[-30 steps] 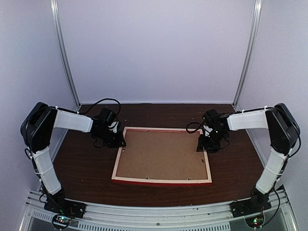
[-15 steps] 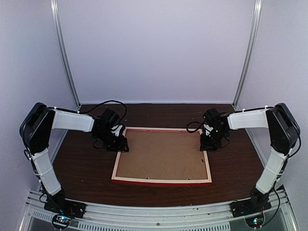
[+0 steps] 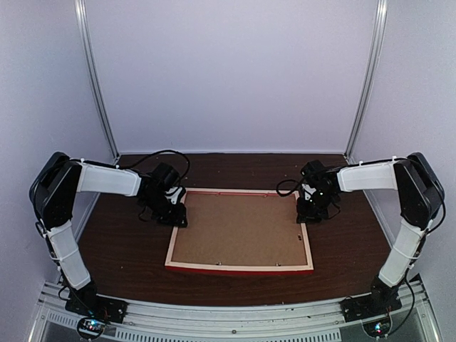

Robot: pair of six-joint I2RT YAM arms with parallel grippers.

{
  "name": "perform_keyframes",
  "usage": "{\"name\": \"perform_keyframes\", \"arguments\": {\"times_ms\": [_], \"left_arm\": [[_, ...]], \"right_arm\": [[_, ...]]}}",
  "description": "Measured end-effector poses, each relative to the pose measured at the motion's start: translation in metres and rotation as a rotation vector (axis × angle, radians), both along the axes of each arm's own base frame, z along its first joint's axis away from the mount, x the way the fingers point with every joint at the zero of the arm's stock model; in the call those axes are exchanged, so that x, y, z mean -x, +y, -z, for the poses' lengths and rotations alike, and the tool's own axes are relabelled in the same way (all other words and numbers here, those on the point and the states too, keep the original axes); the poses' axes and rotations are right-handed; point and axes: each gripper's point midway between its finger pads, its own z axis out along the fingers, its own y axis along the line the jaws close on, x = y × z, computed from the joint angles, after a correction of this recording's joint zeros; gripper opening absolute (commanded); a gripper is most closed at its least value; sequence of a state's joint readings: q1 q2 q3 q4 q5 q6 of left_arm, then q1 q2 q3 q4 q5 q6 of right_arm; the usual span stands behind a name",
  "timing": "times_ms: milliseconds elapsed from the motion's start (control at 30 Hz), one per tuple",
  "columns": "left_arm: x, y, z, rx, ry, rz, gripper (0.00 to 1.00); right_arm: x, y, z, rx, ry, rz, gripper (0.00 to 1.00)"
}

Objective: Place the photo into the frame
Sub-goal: Press the fastener onto the backboard.

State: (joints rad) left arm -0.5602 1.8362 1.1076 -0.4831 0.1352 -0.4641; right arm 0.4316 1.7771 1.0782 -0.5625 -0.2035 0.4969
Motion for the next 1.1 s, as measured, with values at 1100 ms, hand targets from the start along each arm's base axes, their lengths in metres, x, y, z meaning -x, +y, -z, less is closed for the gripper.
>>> {"name": "perform_keyframes", "arguments": {"times_ms": [1100], "left_arm": [[-0.0034, 0.0048, -0.0016, -0.010, -0.049, -0.019, 0.53]], "right_arm": [[0.0000, -0.0012, 0.0008, -0.015, -0.022, 0.003, 0.20]]}}
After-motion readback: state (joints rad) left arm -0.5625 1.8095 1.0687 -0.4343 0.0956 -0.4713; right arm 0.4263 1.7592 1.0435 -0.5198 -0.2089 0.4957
